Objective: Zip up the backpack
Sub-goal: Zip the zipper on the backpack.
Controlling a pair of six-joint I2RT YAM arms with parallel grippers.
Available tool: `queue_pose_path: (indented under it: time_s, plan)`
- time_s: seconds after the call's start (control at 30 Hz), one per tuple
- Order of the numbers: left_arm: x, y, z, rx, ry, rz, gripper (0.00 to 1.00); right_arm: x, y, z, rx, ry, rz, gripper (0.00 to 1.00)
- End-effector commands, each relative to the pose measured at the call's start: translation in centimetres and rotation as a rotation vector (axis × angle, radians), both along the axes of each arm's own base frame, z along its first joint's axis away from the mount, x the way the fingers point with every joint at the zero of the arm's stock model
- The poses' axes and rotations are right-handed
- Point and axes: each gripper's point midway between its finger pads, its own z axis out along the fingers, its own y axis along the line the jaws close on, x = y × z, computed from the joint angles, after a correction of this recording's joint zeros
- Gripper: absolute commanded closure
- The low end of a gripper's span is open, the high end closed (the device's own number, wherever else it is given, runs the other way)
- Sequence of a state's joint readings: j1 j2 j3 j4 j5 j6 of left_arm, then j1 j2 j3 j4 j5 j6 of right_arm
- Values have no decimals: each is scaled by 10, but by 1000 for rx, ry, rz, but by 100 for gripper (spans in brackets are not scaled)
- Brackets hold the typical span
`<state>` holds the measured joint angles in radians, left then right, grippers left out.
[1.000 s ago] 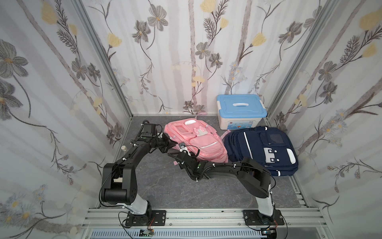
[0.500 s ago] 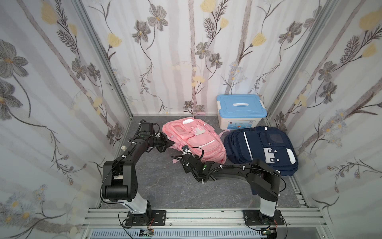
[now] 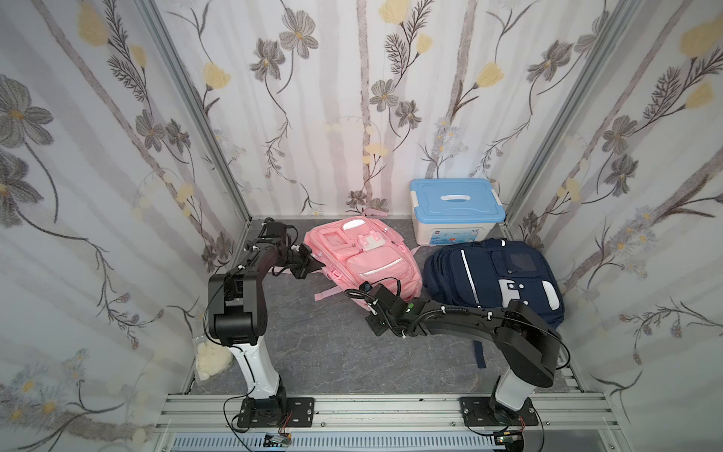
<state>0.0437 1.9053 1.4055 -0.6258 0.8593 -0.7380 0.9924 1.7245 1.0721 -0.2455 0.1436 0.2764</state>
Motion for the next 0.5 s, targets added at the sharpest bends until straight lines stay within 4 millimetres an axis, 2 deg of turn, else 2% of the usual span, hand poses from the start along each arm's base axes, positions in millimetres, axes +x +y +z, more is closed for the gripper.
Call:
queue_pose_path:
  time_s: [0.0, 0.13, 0.2, 0.27, 0.33, 0.37, 0.4, 0.47]
  plan:
    - [8, 9, -5, 65, -26, -47, 100, -18, -12, -9, -43, 102, 90, 100]
    - [21, 16, -15, 118, -5, -64, 99, -19, -11, -4, -65, 121, 158, 100]
    - [27, 20, -19, 147, 0, -63, 93, -23, -1, 2, -59, 146, 212, 100]
    - [32, 28, -19, 202, -3, -56, 75, -26, 11, 6, -43, 164, 260, 100]
    - [36, 32, -14, 232, -16, -47, 66, -30, 26, 11, -24, 182, 297, 100]
    - [36, 32, -10, 236, -23, -40, 55, -31, 33, 13, -24, 187, 308, 100]
    - [35, 31, -4, 241, -31, -36, 49, -30, 41, 16, -16, 186, 315, 100]
    - [28, 27, 9, 242, -48, -36, 44, -28, 54, 25, 5, 197, 303, 100]
